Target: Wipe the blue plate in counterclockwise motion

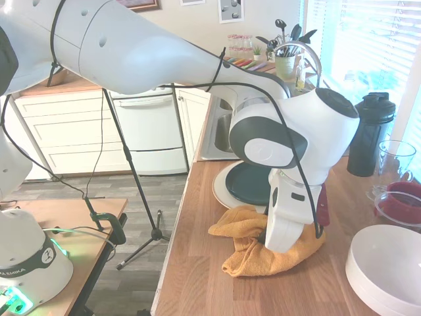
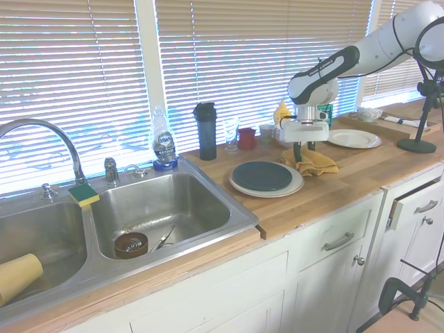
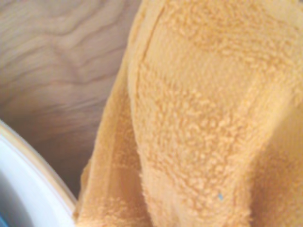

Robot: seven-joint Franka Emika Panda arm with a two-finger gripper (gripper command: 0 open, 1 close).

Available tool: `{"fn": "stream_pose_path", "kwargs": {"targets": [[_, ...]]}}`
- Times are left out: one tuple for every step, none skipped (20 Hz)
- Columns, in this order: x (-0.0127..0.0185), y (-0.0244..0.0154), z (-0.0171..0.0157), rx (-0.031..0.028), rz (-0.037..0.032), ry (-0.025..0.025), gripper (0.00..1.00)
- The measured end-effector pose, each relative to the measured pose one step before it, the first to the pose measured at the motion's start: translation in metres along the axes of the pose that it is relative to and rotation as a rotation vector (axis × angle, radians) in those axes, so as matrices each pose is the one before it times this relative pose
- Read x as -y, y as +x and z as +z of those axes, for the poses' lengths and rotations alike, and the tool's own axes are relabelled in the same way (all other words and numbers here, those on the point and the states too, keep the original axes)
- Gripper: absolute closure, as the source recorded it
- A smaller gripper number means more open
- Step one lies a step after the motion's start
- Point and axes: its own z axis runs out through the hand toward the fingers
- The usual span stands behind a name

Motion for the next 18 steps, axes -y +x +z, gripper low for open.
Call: {"fn": "stream_pose_path", "kwargs": {"targets": [[-0.00092, 0.00117, -0.00038, 0.00018, 0.00283, 0.00089, 1.0], [-0.00098, 0.00085, -0.00055, -0.00009, 0.00242, 0.00087, 1.0], [-0.00106, 0.00042, -0.00048, -0.00047, 0.00189, 0.00094, 1.0], [-0.00134, 0.0001, -0.00068, -0.002, 0.00164, 0.00234, 1.0], [-0.00186, -0.00009, -0.00124, -0.00291, 0.00192, 0.00328, 1.0], [-0.00283, -0.00012, -0.00173, -0.00332, 0.00276, 0.00343, 1.0], [-0.0036, -0.00012, -0.00238, -0.00363, 0.00333, 0.00286, 1.0], [-0.00438, -0.00042, -0.00298, -0.00396, 0.00341, 0.00247, 1.0], [-0.00433, -0.00091, -0.00413, -0.00488, 0.0024, 0.00409, 1.0], [-0.0045, -0.00218, -0.00523, -0.00515, -0.00004, 0.00441, 1.0], [-0.0038, -0.00342, -0.00665, -0.00692, -0.00291, 0.00525, 1.0], [-0.00352, -0.0043, -0.00708, -0.00892, -0.00455, 0.00477, 1.0], [-0.00279, -0.00496, -0.00766, -0.01049, -0.00654, 0.00543, 1.0], [-0.00199, -0.00618, -0.00793, -0.01076, -0.00872, 0.00553, 1.0], [-0.00073, -0.00663, -0.0081, -0.01057, -0.01018, 0.00466, 1.0], [0.00005, -0.00751, -0.0091, -0.01107, -0.01088, 0.00422, 1.0], [0.00105, -0.00808, -0.00903, -0.01113, -0.01179, 0.00542, 1.0], [0.00139, -0.00822, -0.00845, -0.00966, -0.01041, 0.00292, 1.0]]}}
